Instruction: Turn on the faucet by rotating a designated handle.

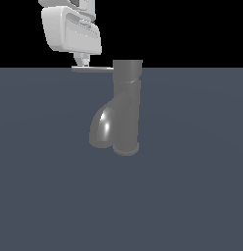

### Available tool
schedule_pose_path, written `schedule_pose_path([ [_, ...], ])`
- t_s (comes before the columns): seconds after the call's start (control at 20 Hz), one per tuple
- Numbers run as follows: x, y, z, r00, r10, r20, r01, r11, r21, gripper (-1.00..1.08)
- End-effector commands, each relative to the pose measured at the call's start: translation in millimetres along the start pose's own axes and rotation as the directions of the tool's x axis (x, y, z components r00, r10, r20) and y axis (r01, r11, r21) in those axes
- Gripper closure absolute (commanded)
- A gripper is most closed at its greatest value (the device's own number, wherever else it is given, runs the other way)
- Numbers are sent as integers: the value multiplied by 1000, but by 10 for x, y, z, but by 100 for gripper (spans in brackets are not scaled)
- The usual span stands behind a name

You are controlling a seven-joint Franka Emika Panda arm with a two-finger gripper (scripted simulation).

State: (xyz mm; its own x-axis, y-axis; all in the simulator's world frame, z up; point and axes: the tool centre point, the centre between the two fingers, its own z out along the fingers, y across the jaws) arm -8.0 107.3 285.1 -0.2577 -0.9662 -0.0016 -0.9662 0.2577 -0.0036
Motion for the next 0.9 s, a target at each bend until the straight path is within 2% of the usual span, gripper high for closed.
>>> schedule_pose_path([
  [0.0, -20, 116, 0, 1000, -6, -2, 6, 1000, -4, 108],
  [0.3, -9, 280, -1, 1000, -6, -2, 6, 1000, -4, 108],
  [0.35, 15, 218, -1, 1000, 0, -1, 0, 1000, 0, 108],
  [0.85, 259, 460, -1, 1000, -2, -1, 2, 1000, -1, 108],
])
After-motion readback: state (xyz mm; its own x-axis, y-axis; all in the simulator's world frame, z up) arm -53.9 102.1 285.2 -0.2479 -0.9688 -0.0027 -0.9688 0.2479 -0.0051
